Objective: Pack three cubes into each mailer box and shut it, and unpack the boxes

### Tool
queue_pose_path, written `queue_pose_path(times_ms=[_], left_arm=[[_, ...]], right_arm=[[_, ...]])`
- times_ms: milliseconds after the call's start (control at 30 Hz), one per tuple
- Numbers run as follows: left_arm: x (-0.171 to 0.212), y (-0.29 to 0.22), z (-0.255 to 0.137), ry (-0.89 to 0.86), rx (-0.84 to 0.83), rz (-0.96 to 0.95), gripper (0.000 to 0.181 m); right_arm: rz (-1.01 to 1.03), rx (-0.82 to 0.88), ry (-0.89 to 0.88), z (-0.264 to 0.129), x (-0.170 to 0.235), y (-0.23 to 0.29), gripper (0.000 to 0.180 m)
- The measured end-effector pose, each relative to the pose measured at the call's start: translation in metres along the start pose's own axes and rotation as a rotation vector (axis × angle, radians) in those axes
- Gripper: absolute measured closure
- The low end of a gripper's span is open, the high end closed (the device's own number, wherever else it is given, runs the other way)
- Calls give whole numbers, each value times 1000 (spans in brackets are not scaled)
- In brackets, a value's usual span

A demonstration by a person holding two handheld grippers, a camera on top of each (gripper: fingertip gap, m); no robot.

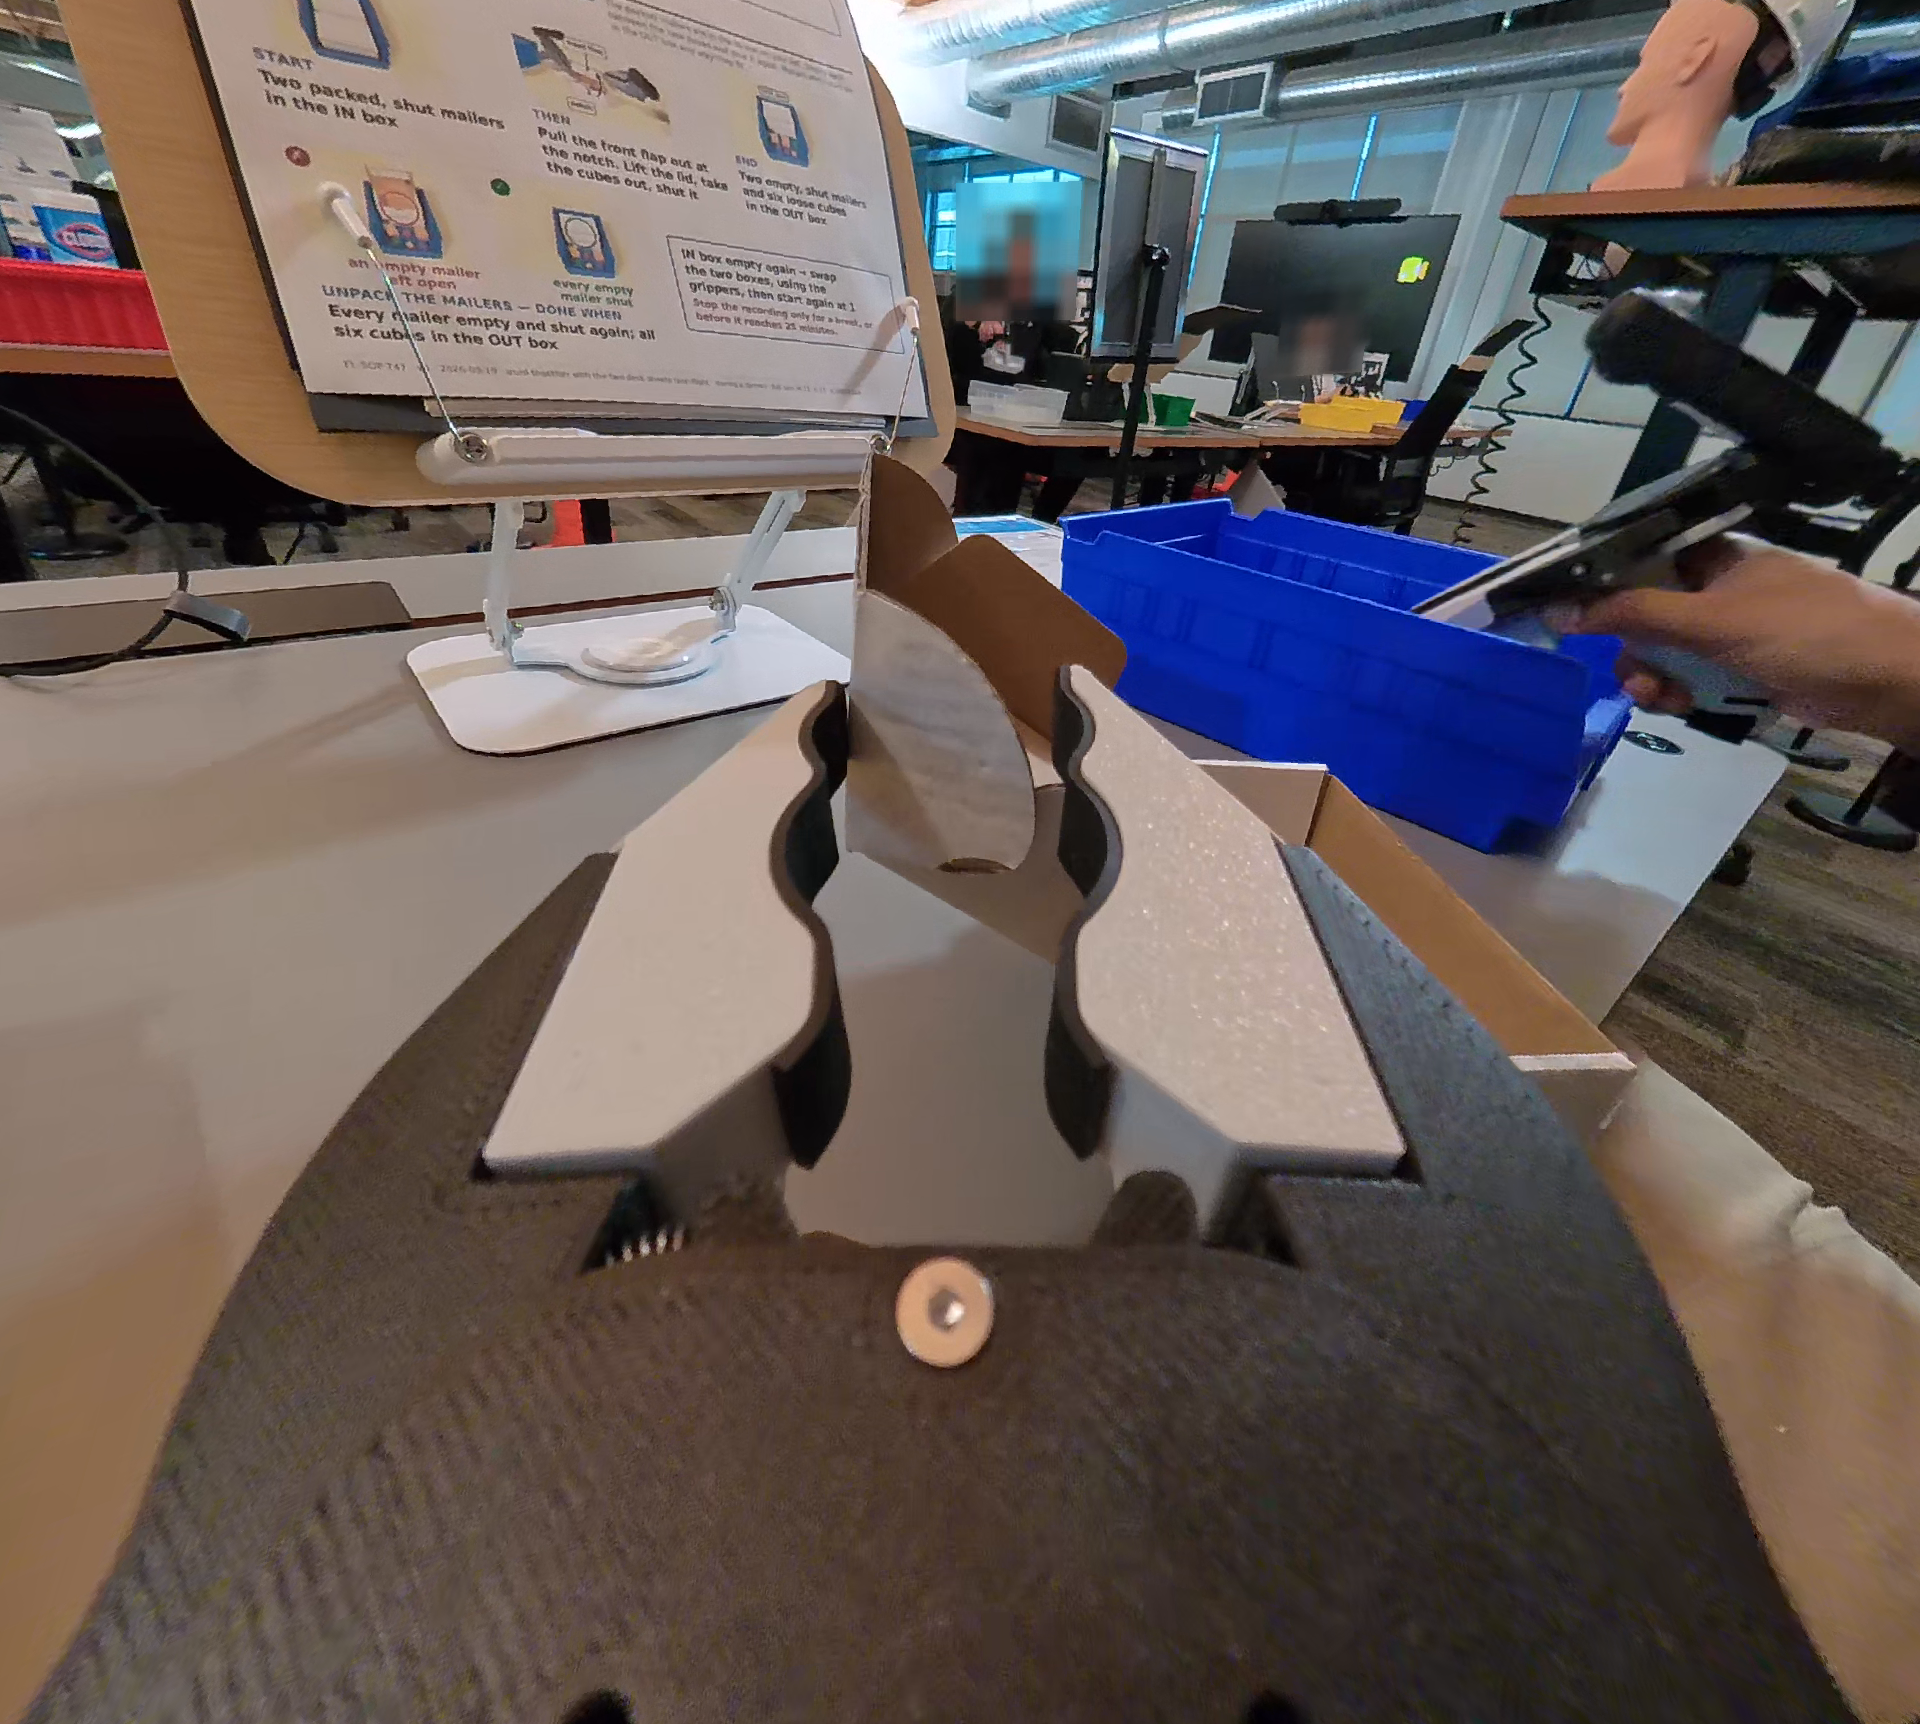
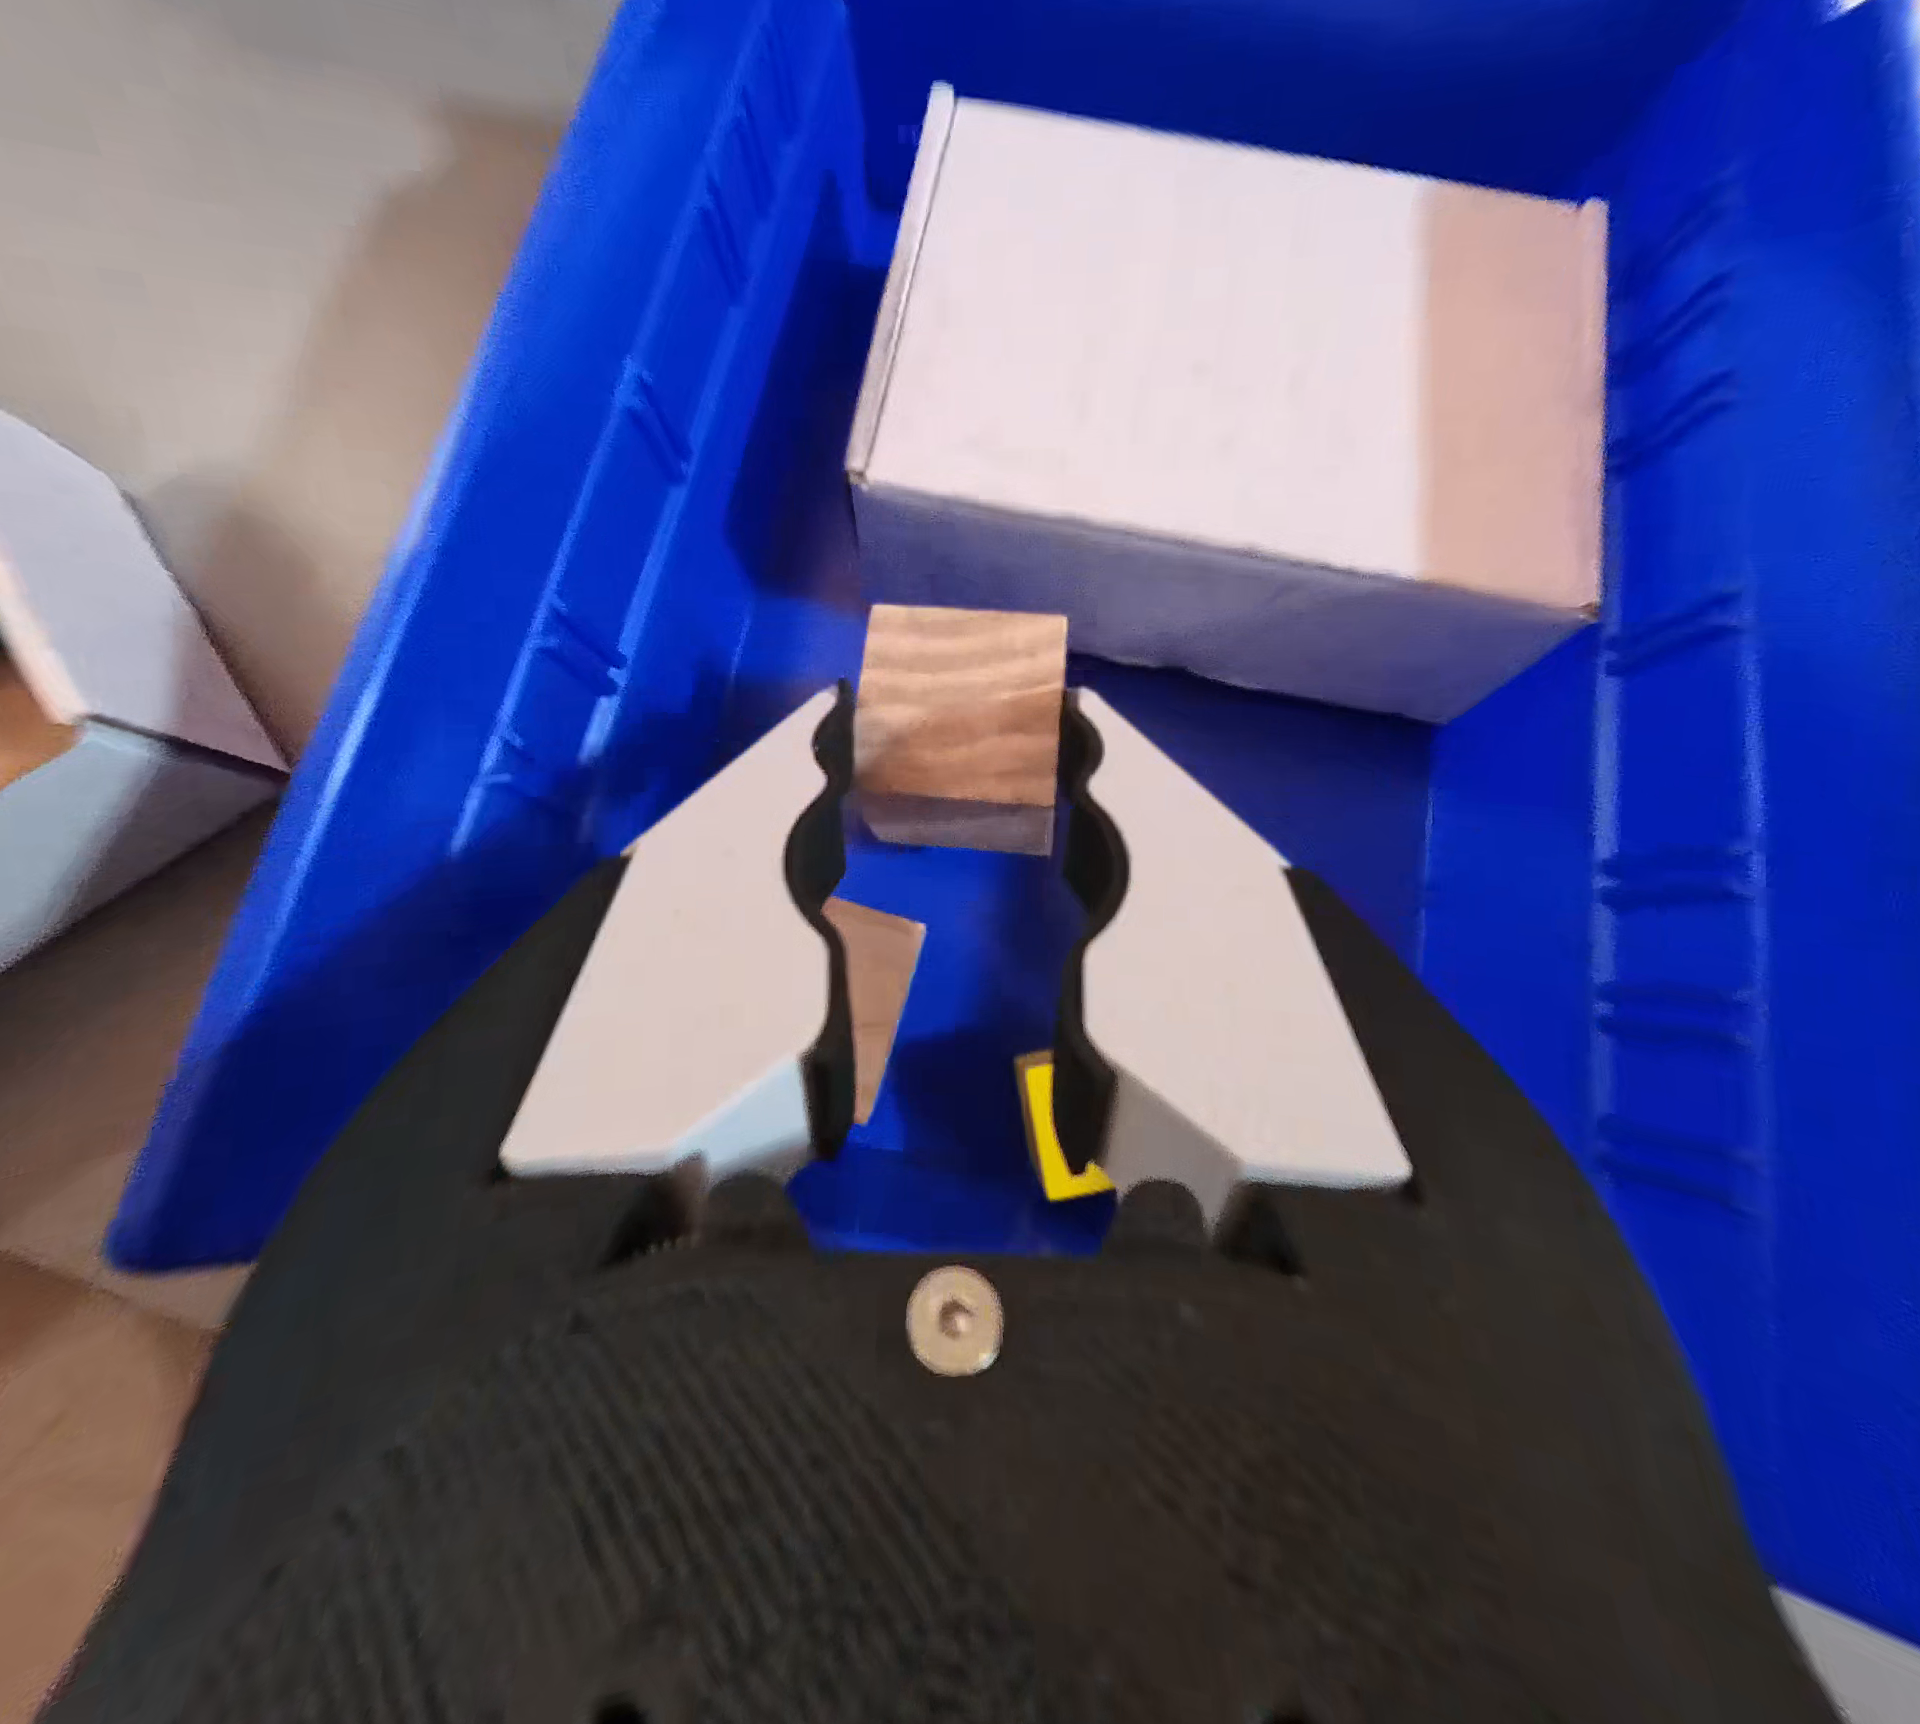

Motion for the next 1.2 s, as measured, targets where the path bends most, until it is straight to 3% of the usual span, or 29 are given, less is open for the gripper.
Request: queue_pose_path(times_ms=[333,467,633,733,800,867,967,1100,1200], left_arm=[[2,3,-1,3,6,-8,143],[1,1,-1,3,8,-1,143],[2,1,0,5,9,1,143],[2,1,1,5,12,2,143],[2,0,1,6,13,2,143],[2,0,1,6,14,4,143],[2,-2,0,8,18,16,143],[1,-2,1,10,22,36,143],[2,0,2,7,27,31,143]], right_arm=[[-2,7,71,11,5,16,141],[-4,8,65,5,2,13,116],[14,-21,-245,-53,-44,26,117],[-66,-175,-412,-98,-71,72,125],[-163,-301,-395,-109,-73,115,124],[-263,-378,-339,-100,-64,160,126],[-407,-350,-281,-64,-39,208,144],[-489,-343,-103,-27,-17,238,129],[-466,-365,-18,-15,-11,243,137]])
Point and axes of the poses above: each gripper's, where its closed fingertips meet, z out along the fingers, x out of its underside, y = z × x across the jaws, the point moved 8 cm from there along -z, back along the fingers, and after that the axes turned 13 degrees about x, right-handed, at the moved point
